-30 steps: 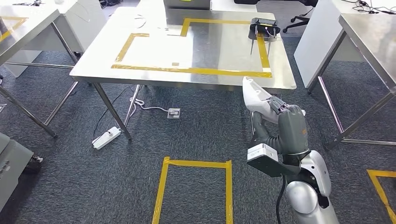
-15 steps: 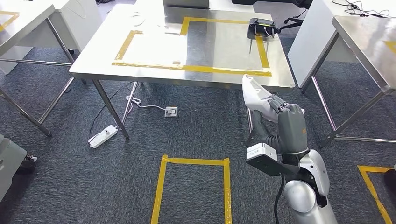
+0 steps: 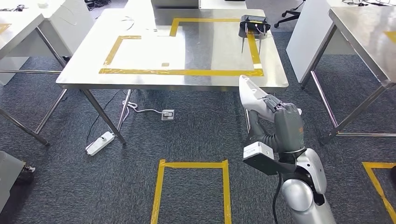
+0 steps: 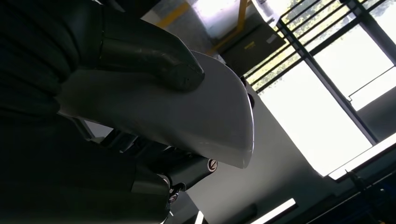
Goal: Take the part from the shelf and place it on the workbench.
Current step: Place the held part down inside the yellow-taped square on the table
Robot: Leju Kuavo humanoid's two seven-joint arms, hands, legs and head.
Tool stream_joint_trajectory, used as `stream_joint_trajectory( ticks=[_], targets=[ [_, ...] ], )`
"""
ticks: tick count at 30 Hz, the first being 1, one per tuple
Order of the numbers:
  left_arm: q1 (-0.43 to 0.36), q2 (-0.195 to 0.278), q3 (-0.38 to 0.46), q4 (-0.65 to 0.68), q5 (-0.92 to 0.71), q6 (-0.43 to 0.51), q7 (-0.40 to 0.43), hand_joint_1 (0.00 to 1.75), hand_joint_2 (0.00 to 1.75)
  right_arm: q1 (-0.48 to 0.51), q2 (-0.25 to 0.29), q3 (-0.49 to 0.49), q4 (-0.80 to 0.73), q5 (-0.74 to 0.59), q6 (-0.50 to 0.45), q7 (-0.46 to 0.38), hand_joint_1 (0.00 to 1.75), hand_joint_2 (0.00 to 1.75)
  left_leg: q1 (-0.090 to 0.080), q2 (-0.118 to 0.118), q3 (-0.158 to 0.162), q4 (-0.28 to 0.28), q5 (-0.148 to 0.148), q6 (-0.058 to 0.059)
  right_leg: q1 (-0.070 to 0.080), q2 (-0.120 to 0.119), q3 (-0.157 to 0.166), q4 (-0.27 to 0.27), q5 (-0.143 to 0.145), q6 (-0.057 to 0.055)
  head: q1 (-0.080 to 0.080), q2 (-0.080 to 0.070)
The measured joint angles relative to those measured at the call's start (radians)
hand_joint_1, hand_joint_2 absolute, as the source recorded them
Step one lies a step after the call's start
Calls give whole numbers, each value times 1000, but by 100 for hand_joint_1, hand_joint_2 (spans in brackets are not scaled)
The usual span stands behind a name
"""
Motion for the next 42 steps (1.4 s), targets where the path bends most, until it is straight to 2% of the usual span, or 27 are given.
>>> stream_joint_trajectory(
  ticks=[2, 3, 4, 5, 8, 10, 13, 14, 15, 16, 18, 19, 20, 22, 24, 26, 28, 30, 31, 32, 34, 35, 36, 38, 39, 41, 42],
  targets=[
    [1, 0, 0, 0, 0, 0, 0, 0, 175, -2, 5, 1, 1, 4, 0, 6, 175, 175, 0, -2, 44, -131, 93, 7, 0, 3, 22, 0, -18, 5, 0, 0],
    [1, 0, 0, 0, 0, 0, 2, 0, 175, -3, 6, 1, 1, 6, 1, 7, 175, 175, -2, -3, 72, -196, 122, 12, 2, 4, 31, 1, -28, 9, -1, 0],
    [0, 0, 0, 0, 0, 0, 3, 0, 175, -5, 8, 1, 1, 8, 1, 8, 175, 175, -3, -4, 91, -239, 136, 18, 3, 5, 36, 0, -35, 14, -2, 0],
    [0, -1, 0, 0, 0, 0, 5, 0, 175, -5, 9, 1, 1, 8, 2, 7, 175, 175, -5, -5, 101, -257, 133, 24, 5, 6, 41, 0, -39, 20, -2, 0],
    [-2, -1, 0, 0, -1, 0, 10, 0, 175, -9, 11, 2, 3, 11, 6, 3, 175, 175, -4, -5, 115, -268, 120, 46, 5, 6, 45, 18, -38, 35, -2, 0],
    [-3, -1, 0, 0, -1, 0, 9, 0, 175, -19, 11, 3, 7, 9, 8, -1, 175, 175, -1, -5, 134, -275, 113, 58, 3, 1, 4, 90, -58, 44, -1, 0],
    [-4, 0, 0, 0, -2, 0, 6, 0, 175, -27, 7, 3, 21, -6, 8, -10, 175, 175, -1, -5, 154, -276, 92, 63, 2, -3, -119, 263, -119, 53, 0, 0],
    [-4, 0, 0, 0, -2, 0, 5, 0, 175, -26, 6, 3, 26, -10, 7, -14, 175, 175, -1, -5, 164, -276, 83, 62, 1, -3, -149, 287, -123, 54, 0, 0],
    [-3, 0, 0, 0, -2, 0, 4, 0, 175, -25, 5, 3, 30, -12, 6, -17, 175, 175, -1, -5, 177, -275, 73, 61, 1, -4, -162, 274, -106, 53, 0, 0],
    [-2, 0, 0, 0, -2, 0, 3, 0, 175, -25, 4, 4, 34, -14, 4, -20, 175, 175, -1, -6, 192, -275, 63, 59, 1, -5, -158, 230, -72, 51, 0, 0],
    [-2, 0, 0, 0, -2, -1, 0, 0, 175, -25, 0, 4, 40, -17, 0, -24, 175, 175, -1, -5, 217, -275, 38, 53, 3, -12, -130, 101, 23, 45, -1, 0],
    [-2, 0, 0, 0, -2, -1, -2, 0, 175, -25, -2, 5, 44, -19, -2, -24, 175, 175, -2, -4, 226, -275, 26, 47, 6, -16, -121, 57, 50, 41, -1, 0],
    [-3, 1, 0, 0, -2, -2, -4, 0, 175, -24, -4, 6, 47, -22, -4, -24, 175, 175, -3, -2, 233, -278, 16, 41, 8, -18, -114, 31, 66, 36, -1, 0],
    [-5, 3, 0, 0, -5, -4, -7, 0, 175, -24, -5, 7, 51, -26, -8, -22, 175, 175, -5, -1, 246, -275, 14, 27, 9, -15, -102, 24, 60, 24, 0, 0],
    [-8, 3, 0, -1, -10, -6, -7, 0, 175, -22, -7, 7, 50, -27, -15, -21, 175, 175, -4, -1, 221, -212, 37, 16, 6, -11, -76, 16, 51, 10, -2, 0],
    [-10, 2, 0, -1, -13, -8, -7, 0, 175, -19, -9, 8, 49, -27, -19, -20, 175, 175, -3, -2, 136, -85, 39, 9, 4, -10, -46, 9, 31, -2, -4, 0],
    [-7, 2, 0, 0, -15, -9, -8, 0, 175, -14, -11, 8, 49, -27, -20, -20, 175, 175, -2, -2, 46, 12, -23, 6, 4, -7, -17, 7, 7, -7, -6, 0],
    [-3, 4, 0, 0, -15, -8, -9, 0, 175, -8, -11, 8, 49, -28, -21, -19, 175, 175, -3, -3, -3, 14, -81, 7, 4, 0, 17, 7, -20, -7, -6, 0],
    [-1, 4, 0, 0, -15, -8, -10, 0, 175, -7, -11, 8, 49, -28, -21, -19, 175, 175, -3, -3, -10, -21, -74, 10, 4, 2, 35, 7, -34, -6, -6, 0],
    [0, 4, 0, 0, -15, -8, -10, 0, 175, -7, -11, 8, 49, -28, -21, -19, 175, 175, -3, -3, -9, -75, -33, 14, 4, 4, 53, 7, -49, -4, -6, 0],
    [3, 5, 0, 0, -15, -8, -11, 0, 175, -7, -11, 9, 49, -28, -22, -18, 175, 175, -6, -2, -3, -189, 106, 24, 6, 7, 79, 8, -79, 4, -8, 0],
    [5, 4, 0, 1, -15, -8, -11, 0, 175, -8, -11, 10, 49, -28, -22, -17, 175, 175, -9, -3, 2, -223, 157, 28, 8, 9, 89, 4, -93, 10, -9, 0],
    [6, 4, 0, 1, -15, -8, -11, 0, 175, -8, -11, 11, 49, -28, -22, -16, 175, 175, -9, -3, 7, -240, 181, 34, 9, 11, 98, 5, -100, 17, -10, 0],
    [4, 4, 0, 1, -16, -8, -11, 0, 175, -10, -11, 11, 48, -28, -23, -13, 175, 175, -8, -6, 35, -248, 172, 46, 12, 12, 106, 25, -89, 29, -8, 0],
    [3, 3, 0, 1, -17, -8, -10, 0, 175, -11, -11, 12, 47, -28, -23, -12, 175, 175, -5, -7, 51, -254, 166, 53, 12, 9, 93, 64, -71, 33, -6, 0],
    [1, 3, 0, 1, -18, -8, -10, 0, 175, -13, -12, 13, 47, -27, -24, -8, 175, 175, -3, -9, 82, -260, 147, 63, 10, 1, 18, 179, -58, 41, -2, 0],
    [0, 4, 0, 1, -19, -8, -10, 0, 175, -14, -12, 13, 47, -27, -25, -7, 175, 175, -3, -10, 97, -261, 134, 66, 9, -1, -31, 236, -76, 45, -1, 0]
  ],
)
